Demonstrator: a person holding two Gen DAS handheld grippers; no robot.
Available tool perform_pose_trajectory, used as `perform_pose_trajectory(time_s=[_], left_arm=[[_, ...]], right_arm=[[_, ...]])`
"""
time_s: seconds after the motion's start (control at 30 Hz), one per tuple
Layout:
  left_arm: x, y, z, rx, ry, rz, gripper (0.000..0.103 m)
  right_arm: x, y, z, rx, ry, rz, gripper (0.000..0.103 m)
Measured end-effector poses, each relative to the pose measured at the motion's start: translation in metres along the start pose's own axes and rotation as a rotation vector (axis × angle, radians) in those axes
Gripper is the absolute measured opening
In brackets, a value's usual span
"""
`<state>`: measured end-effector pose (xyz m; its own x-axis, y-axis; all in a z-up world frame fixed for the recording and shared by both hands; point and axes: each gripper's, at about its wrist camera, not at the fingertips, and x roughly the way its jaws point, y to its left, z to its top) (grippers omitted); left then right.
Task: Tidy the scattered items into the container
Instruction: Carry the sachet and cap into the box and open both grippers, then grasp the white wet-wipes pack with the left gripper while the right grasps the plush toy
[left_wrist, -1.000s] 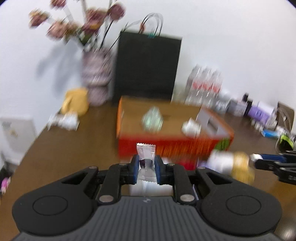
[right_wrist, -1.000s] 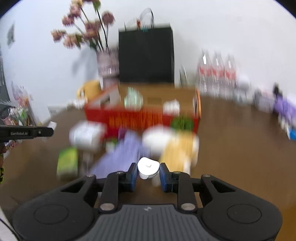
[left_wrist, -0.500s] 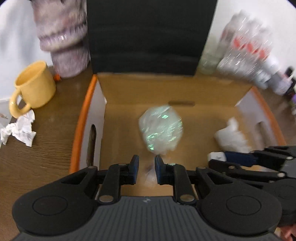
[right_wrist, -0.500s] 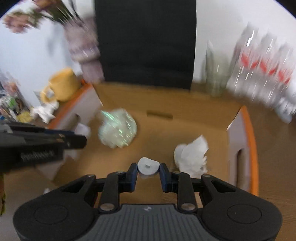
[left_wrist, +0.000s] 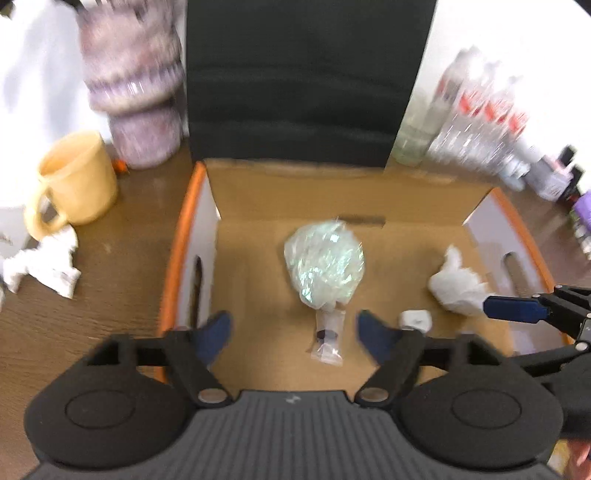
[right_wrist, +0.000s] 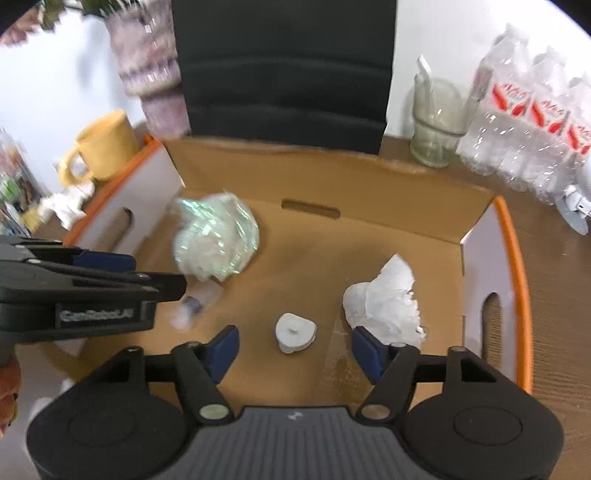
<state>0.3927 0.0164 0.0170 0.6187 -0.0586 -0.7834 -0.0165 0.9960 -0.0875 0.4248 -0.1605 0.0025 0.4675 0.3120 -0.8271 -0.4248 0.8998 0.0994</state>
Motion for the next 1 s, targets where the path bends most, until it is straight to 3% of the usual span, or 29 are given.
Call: perform_pose_trajectory(time_s=[0.1, 0.2, 0.27, 0.4, 0.6, 0.73, 1.0], left_arm=[[-0.049, 0.005, -0.018, 0.023, -0.143, -0.012, 0.102], [-0.096, 0.013, -0.050, 0.041, -0.290, -0.020, 0.103], [-0.119, 0.016, -0.074, 0.043, -0.342, -0.035, 0.103], [-0.148, 0.020, -0.127, 0.034, -0.398, -0.061, 0.103], [-0.153, 0.022, -0.188, -0.024, -0.376, -0.049, 0.103], [-0.149, 0.022, -0.217, -0.085, -0.339, -0.055, 0.103], [-0.135, 0.013, -0.225, -0.070, -0.293, -0.057, 0.103]], right_arm=[[-0.041, 0.000, -0.015, -0.013, -0.094, 0.023, 0.082], [-0.087, 0.004, -0.044, -0.043, -0.204, 0.032, 0.088], [-0.116, 0.006, -0.068, -0.064, -0.268, 0.031, 0.097], [-0.153, 0.012, -0.118, -0.089, -0.351, 0.013, 0.101], [-0.168, 0.023, -0.191, -0.081, -0.374, -0.047, 0.103], [-0.168, 0.022, -0.227, 0.010, -0.400, -0.103, 0.103], [-0.151, 0.011, -0.248, 0.085, -0.344, -0.120, 0.103]])
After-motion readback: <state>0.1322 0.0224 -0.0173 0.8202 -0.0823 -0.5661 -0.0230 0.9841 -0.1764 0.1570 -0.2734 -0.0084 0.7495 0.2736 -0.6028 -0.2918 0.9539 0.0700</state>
